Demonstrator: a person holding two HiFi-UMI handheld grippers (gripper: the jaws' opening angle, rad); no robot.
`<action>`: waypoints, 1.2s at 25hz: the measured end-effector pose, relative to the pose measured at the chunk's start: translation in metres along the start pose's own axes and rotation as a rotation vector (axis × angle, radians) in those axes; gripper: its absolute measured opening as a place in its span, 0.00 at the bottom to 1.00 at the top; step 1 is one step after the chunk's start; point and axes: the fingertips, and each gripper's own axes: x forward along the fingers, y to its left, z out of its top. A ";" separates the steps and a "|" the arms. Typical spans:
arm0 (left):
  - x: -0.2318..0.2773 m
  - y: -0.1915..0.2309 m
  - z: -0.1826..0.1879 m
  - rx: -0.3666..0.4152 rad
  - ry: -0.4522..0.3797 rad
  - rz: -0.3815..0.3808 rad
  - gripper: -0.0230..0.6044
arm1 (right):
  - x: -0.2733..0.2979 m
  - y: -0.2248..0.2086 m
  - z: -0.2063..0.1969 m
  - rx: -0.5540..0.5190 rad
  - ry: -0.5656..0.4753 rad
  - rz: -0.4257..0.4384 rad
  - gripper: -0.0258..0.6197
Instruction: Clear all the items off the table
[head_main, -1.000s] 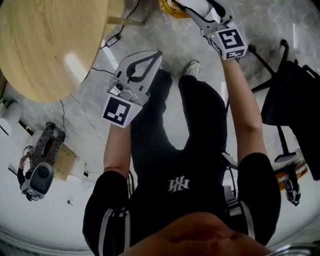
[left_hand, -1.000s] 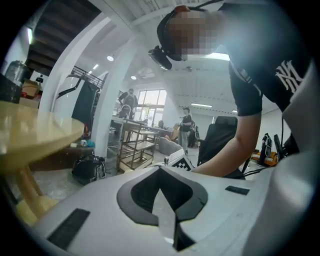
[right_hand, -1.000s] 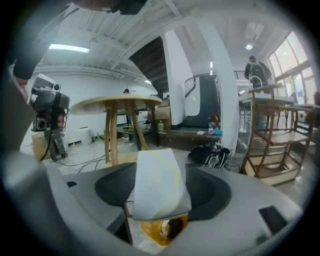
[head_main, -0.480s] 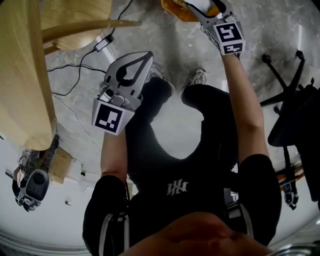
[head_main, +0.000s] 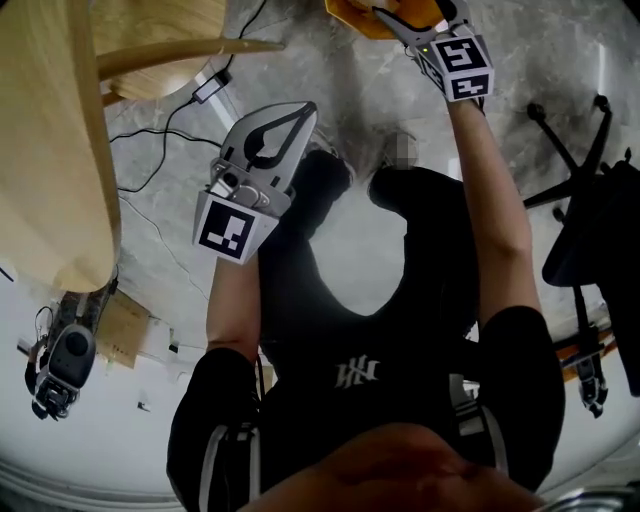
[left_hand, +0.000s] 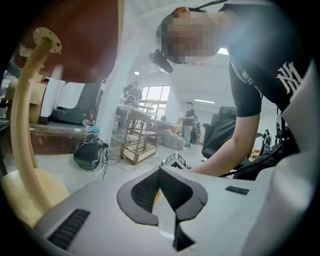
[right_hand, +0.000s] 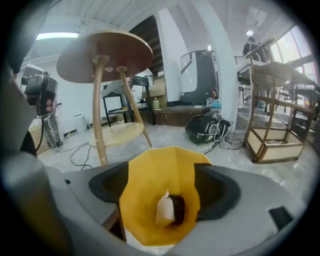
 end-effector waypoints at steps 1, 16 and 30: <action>-0.004 -0.006 0.007 -0.006 0.003 -0.010 0.06 | -0.008 0.002 0.009 0.002 0.000 -0.002 0.69; -0.149 -0.052 0.291 -0.222 -0.155 0.086 0.06 | -0.296 0.128 0.378 -0.080 -0.312 0.129 0.04; -0.379 -0.035 0.457 -0.084 -0.366 0.346 0.06 | -0.404 0.364 0.585 -0.176 -0.560 0.491 0.04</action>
